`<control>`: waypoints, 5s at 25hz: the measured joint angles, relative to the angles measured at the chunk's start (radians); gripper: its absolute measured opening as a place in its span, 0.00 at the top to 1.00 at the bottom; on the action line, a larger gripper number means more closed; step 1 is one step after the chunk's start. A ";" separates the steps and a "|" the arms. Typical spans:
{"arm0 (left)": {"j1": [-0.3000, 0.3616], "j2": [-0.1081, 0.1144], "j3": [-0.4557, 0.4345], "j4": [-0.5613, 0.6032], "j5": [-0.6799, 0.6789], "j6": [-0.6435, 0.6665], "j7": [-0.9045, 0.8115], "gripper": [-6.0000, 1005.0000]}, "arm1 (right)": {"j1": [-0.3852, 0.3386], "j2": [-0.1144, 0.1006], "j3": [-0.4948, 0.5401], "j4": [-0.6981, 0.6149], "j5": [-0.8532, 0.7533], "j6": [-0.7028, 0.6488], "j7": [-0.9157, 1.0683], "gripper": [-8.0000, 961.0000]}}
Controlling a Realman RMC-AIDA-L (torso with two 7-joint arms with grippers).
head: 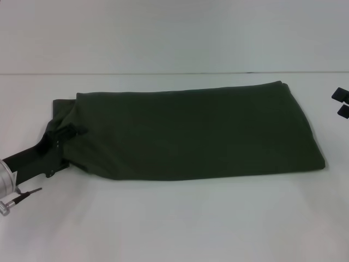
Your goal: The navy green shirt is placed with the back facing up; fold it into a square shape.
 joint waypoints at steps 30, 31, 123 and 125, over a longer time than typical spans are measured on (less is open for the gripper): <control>0.062 0.016 -0.044 0.046 -0.022 -0.023 0.055 0.99 | 0.001 0.004 0.034 0.004 0.002 -0.005 0.005 0.21; 0.065 0.017 -0.049 0.047 -0.022 -0.023 0.055 0.99 | 0.000 0.004 0.037 0.004 0.002 -0.005 0.006 0.21; 0.028 -0.052 0.017 0.387 -0.146 0.607 0.109 0.06 | 0.467 -0.034 -0.235 0.070 -0.705 0.130 0.521 0.22; 0.023 -0.055 0.019 0.385 -0.144 0.602 0.110 0.06 | 0.470 -0.021 -0.239 0.072 -0.704 0.147 0.515 0.22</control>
